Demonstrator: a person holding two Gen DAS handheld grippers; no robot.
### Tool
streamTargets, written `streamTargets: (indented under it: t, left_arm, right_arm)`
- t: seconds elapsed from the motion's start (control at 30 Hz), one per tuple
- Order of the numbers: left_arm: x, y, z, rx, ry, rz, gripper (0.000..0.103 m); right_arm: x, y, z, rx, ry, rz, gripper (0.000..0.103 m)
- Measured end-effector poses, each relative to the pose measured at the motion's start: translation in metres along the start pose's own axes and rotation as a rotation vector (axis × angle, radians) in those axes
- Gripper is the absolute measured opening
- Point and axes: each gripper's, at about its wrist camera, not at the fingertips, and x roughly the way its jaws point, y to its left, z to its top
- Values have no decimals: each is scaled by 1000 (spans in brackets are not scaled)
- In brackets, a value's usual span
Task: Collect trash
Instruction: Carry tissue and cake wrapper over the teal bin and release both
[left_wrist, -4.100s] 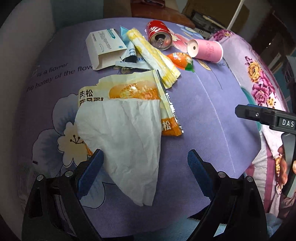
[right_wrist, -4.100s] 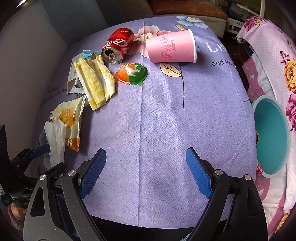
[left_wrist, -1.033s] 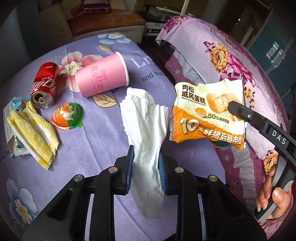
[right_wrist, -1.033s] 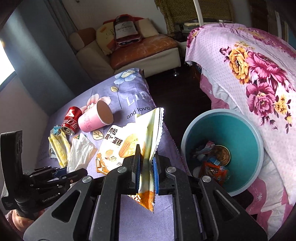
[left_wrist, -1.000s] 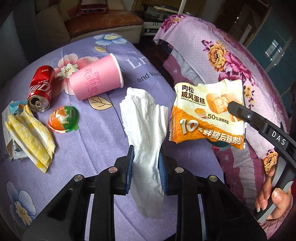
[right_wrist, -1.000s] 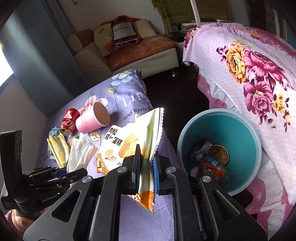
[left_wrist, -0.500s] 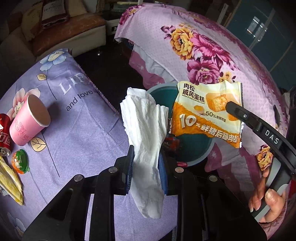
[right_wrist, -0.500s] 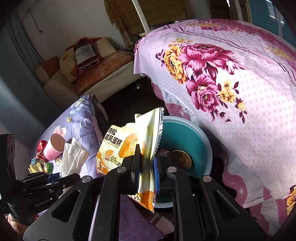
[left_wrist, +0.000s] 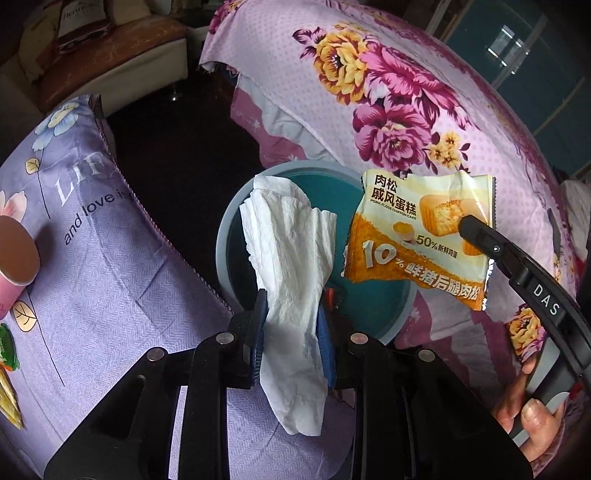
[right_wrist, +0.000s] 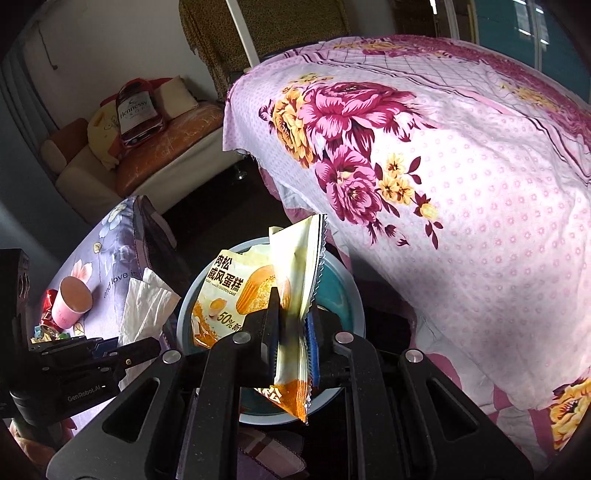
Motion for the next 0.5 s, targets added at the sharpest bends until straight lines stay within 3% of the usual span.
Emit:
streamTargets:
  t: [0.03,0.17,0.2,0.5]
  left_arm:
    - [2,-1,1,1,2,-2,31]
    - [4,2,2,-8,-13,11,66]
    - [4,3,2,-11,-18,12,71]
    - [7,22,-5,-62,-3,14,88]
  right_arm:
    - [2,-1,0,2,4,-4,13]
    - [6,-2,0,1,13,-16,13]
    - [7,-1,0,-1,14,-19,13]
    - [17,8,-1,-20,40,-34,14]
